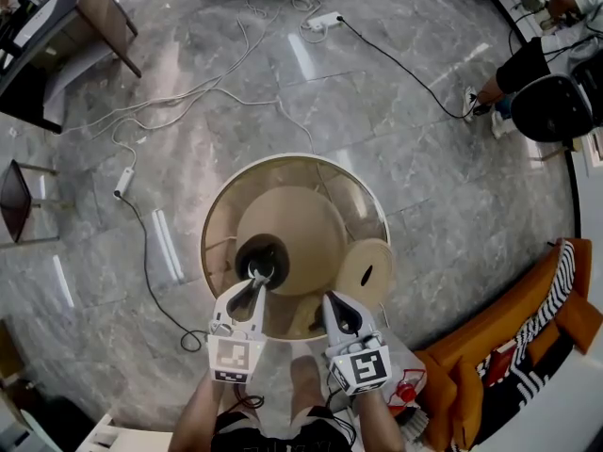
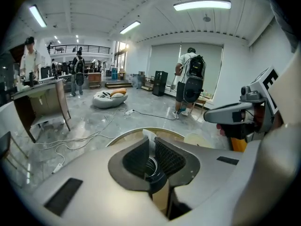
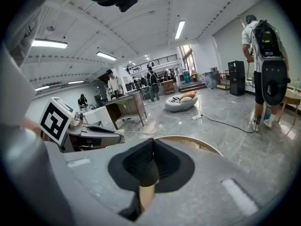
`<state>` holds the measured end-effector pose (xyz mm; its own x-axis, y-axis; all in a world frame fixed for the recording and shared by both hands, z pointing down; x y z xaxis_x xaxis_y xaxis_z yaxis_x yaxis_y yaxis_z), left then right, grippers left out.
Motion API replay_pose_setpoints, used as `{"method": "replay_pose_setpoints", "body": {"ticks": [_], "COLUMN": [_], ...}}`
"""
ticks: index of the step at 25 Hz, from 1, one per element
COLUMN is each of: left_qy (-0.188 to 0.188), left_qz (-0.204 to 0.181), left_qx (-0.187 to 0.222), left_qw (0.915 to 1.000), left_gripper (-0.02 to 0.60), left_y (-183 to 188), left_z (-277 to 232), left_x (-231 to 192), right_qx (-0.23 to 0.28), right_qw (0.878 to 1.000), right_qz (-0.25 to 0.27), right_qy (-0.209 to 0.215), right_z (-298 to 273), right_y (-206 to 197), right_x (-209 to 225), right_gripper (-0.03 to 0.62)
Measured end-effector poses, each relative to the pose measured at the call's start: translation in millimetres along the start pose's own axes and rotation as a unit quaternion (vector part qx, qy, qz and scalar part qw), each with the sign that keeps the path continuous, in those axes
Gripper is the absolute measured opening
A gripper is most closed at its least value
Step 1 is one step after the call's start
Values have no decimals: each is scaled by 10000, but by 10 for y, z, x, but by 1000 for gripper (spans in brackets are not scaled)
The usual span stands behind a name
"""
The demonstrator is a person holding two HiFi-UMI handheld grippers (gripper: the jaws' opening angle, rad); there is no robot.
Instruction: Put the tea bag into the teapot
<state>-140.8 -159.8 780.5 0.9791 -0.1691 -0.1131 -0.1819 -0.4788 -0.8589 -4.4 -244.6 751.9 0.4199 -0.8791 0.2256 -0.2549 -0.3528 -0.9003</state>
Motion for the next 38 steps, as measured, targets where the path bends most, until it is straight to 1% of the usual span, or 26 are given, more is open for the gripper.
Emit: {"method": "replay_pose_setpoints", "body": {"ticks": [4, 10, 18, 22, 24, 26, 28, 32, 38], "left_qy": [-118, -99, -81, -106, -116, -158, -201, -200, -187], "left_qz": [-176, -123, -191, -239, -268, -211, -133, -128, -182], "left_qx": [-94, -268, -362, -274, -279, -325, -362, -360, -349], "left_qw": [9997, 9995, 9991, 9993, 9992, 9991, 9991, 9991, 9991], "left_gripper": [55, 55, 55, 58, 79, 140, 168, 181, 181], "left_y": [-186, -313, -468, -490, -488, -503, -525, -520, -436], "left_z": [-113, -256, -332, -353, -376, -397, -411, -412, -366], "left_x": [24, -10, 8, 18, 15, 15, 19, 28, 13], "right_qx": [38, 38, 29, 37, 36, 36, 27, 31, 64], "right_qw": [10000, 10000, 9999, 9998, 9998, 9998, 9998, 9998, 9998], "right_qz": [-27, -47, -104, -145, -160, -168, -173, -186, -178], "right_qy": [-30, -61, -82, -119, -128, -123, -115, -105, -88], "right_z": [7, -8, 22, 12, -9, -26, -34, -33, -40], "right_y": [-1, -5, -89, -111, -101, -99, -112, -120, -43], "right_x": [65, 154, 189, 208, 217, 216, 212, 216, 163], "right_gripper": [-2, -2, -2, -2, -2, -2, -2, -2, -2]}}
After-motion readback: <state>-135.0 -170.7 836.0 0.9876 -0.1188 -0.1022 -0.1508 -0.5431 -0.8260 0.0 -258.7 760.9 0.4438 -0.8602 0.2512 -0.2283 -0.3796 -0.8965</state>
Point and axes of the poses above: the fingertips, and each gripper's own axes: z backward along the fingers, x to its right, y out of its top, the point moved 3 cm from there along z, backward along the fingers, and after that the axes turned 8 degrees about x, right-handed, at the moved point
